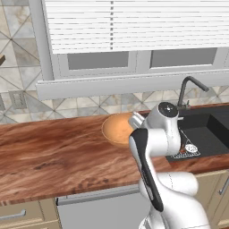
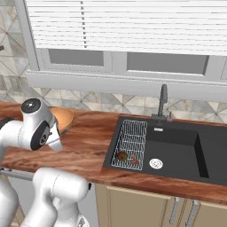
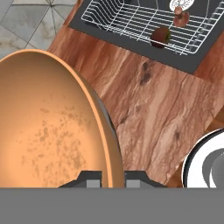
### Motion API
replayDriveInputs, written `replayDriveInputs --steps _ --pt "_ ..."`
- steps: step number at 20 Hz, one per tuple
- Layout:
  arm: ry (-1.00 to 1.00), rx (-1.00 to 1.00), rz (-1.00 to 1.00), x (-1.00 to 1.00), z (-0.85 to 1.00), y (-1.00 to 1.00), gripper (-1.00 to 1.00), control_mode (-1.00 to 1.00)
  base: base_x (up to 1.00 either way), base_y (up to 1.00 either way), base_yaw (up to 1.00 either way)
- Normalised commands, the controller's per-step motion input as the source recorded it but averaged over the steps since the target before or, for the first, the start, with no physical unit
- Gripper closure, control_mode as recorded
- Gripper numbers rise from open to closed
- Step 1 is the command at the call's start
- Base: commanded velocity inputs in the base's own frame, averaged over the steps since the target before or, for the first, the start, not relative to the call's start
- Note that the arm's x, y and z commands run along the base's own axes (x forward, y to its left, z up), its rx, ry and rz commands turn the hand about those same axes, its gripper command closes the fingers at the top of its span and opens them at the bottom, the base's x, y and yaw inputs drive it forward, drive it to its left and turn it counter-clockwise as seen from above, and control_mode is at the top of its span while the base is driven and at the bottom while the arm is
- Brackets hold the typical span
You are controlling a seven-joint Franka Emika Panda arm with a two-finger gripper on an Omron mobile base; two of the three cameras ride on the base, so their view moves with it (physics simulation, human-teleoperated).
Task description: Dump the mushroom and apple from the bowl so the bowl can be washed. Place the bowl in the sink after clearing the leftovers.
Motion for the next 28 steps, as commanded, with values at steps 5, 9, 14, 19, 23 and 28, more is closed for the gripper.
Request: replayDriveInputs --steps 5,9,14,19,23,28 --pt "0.0 0.0 0.0 -0.03 0.0 0.0 1.0 1.0 -0.04 0.0 0.0" --pt "0.0 0.0 0.0 0.0 0.0 0.0 1.0 1.0 -0.29 -0.06 0.0" --pt "0.0 0.0 0.0 0.0 0.0 0.0 1.0 1.0 -0.33 -0.3 0.0" --pt "0.0 0.0 0.0 0.0 0.0 0.0 1.0 1.0 -0.2 -0.54 -0.04" --pt "0.0 0.0 0.0 0.0 0.0 0.0 1.0 1.0 -0.13 -0.66 -0.05" --pt "0.0 0.0 0.0 0.0 0.0 0.0 1.0 1.0 -0.13 -0.72 -0.04"
